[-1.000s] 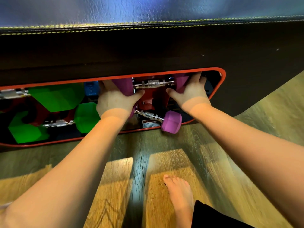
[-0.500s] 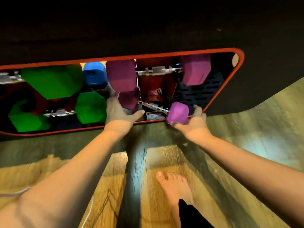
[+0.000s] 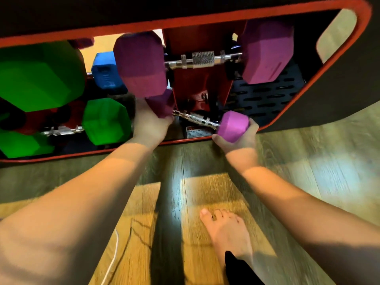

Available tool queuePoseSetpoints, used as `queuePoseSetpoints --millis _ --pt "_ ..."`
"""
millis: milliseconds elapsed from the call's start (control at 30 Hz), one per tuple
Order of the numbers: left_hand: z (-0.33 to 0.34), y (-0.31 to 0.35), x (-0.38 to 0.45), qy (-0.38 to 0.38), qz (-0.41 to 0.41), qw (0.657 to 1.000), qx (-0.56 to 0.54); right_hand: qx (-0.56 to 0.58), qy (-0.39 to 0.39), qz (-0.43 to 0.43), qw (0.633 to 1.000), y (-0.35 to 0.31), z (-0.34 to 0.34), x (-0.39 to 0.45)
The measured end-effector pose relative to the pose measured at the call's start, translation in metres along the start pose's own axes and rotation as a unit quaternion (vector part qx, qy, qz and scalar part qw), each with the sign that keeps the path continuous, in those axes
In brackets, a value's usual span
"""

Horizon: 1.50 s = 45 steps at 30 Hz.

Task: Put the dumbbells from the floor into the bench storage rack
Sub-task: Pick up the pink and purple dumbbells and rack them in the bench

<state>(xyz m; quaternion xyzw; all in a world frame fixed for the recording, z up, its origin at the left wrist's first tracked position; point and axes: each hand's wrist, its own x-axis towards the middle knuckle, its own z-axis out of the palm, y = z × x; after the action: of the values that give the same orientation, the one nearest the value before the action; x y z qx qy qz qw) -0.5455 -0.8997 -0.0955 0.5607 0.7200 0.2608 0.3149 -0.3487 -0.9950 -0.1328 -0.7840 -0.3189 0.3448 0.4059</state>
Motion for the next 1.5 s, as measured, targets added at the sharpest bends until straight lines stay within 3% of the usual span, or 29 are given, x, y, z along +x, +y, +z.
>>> queuePoseSetpoints --millis 267,500,633,733,867,967,1500 --pt "-0.002 0.001 0.009 -0.013 0.001 1.0 -0.004 0.054 0.006 -0.008 0.998 0.004 0.003 0.002" --pt "0.002 -0.01 0.006 -0.022 -0.029 0.999 -0.02 -0.003 0.035 -0.082 0.996 -0.013 -0.009 0.024" --pt "0.008 -0.007 -0.002 0.007 -0.034 0.999 -0.007 -0.007 0.008 -0.112 0.994 -0.024 -0.018 0.048" --pt "0.009 0.005 -0.011 0.043 -0.021 0.998 0.046 -0.082 -0.026 -0.114 0.99 -0.028 -0.023 0.056" --pt "0.014 0.026 -0.026 -0.008 -0.001 0.978 0.208 -0.228 -0.045 -0.096 0.968 -0.04 -0.014 0.05" --pt "0.02 0.035 -0.025 -0.013 -0.002 0.963 0.268 -0.268 -0.03 -0.096 0.958 -0.043 -0.009 0.048" --pt "0.024 0.022 -0.011 -0.01 0.008 0.962 0.272 -0.264 -0.018 -0.08 0.961 -0.043 -0.006 0.045"
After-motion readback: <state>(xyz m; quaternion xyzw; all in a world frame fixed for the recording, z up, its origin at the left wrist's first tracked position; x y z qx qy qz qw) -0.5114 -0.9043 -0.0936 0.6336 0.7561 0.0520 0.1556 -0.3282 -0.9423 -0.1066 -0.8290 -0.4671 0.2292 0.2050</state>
